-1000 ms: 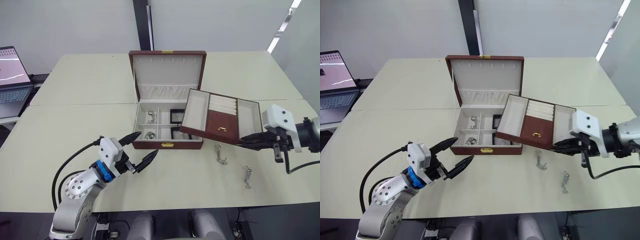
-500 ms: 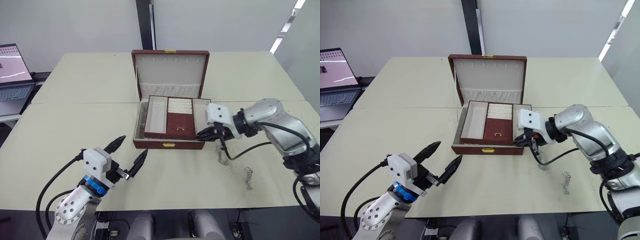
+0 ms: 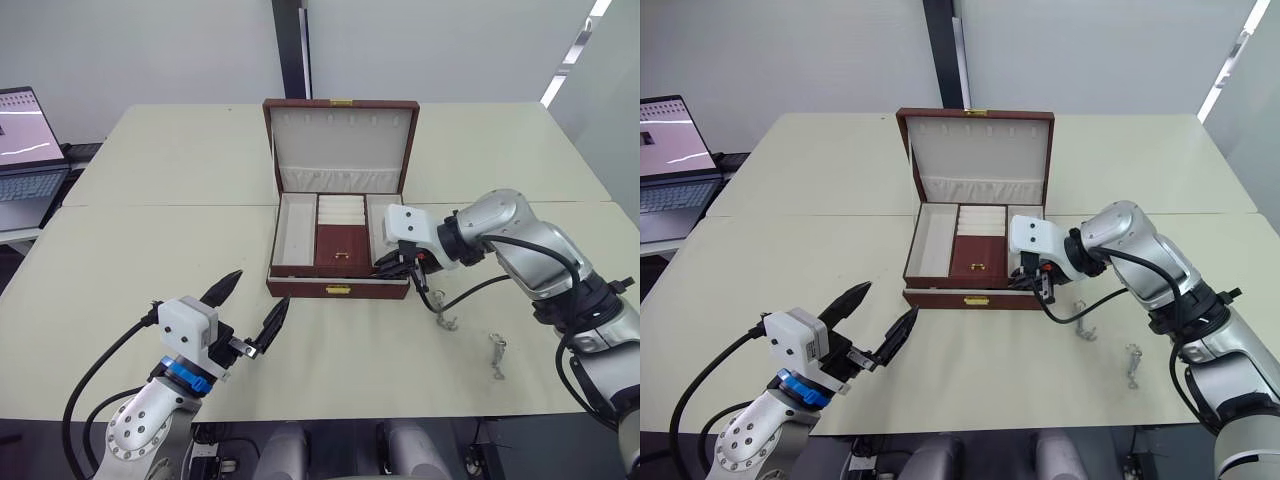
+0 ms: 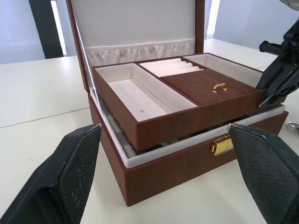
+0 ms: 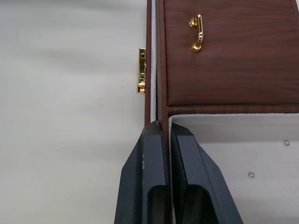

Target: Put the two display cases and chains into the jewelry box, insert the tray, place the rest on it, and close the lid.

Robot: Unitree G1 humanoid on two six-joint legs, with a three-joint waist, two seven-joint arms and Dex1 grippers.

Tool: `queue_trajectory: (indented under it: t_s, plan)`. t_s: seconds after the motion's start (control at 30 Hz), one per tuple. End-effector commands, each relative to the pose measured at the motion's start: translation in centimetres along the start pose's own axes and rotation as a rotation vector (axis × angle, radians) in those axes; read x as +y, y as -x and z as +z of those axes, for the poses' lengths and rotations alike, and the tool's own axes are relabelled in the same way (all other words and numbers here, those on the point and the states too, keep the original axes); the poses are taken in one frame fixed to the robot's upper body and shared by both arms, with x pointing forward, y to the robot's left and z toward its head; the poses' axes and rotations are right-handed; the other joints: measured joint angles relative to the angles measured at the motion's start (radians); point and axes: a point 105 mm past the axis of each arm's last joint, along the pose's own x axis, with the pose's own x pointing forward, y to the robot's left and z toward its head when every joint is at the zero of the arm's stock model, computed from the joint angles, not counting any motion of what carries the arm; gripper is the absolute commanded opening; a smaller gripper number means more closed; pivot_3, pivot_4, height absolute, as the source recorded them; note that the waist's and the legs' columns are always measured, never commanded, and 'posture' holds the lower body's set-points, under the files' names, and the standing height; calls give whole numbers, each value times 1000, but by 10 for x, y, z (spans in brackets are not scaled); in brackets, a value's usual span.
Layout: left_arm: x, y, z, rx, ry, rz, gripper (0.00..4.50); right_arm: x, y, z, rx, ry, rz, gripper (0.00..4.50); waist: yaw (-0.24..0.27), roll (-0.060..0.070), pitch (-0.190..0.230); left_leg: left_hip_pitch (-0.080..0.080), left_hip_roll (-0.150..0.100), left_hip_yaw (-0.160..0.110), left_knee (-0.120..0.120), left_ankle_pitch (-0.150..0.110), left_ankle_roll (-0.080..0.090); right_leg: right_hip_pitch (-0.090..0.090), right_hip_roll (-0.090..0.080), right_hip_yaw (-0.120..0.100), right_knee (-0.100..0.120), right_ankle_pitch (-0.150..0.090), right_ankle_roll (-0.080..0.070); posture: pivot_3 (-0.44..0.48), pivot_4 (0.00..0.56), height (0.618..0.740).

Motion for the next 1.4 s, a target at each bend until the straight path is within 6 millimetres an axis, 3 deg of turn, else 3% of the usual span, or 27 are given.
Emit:
queue_trajectory:
  t_s: [0.03,0.5,1.4]
  plan:
    - [-1,0,11,-37,-21,3,4500,-7,6,13,-10,48,-40,15,0,0,0,0,0,0,0,0,0,0,0,0,0,0,0,0,150,740]
    - [3,-4,12,-39,-27,9,4500,-11,0,5,8,19,-51,15,-2,0,0,1,0,0,0,0,0,1,0,0,0,0,0,0,150,740]
    - [1,-5,10,-34,-20,9,4500,-6,-10,9,14,62,-34,15,-2,0,0,1,0,0,0,0,0,0,0,0,0,0,0,0,150,740]
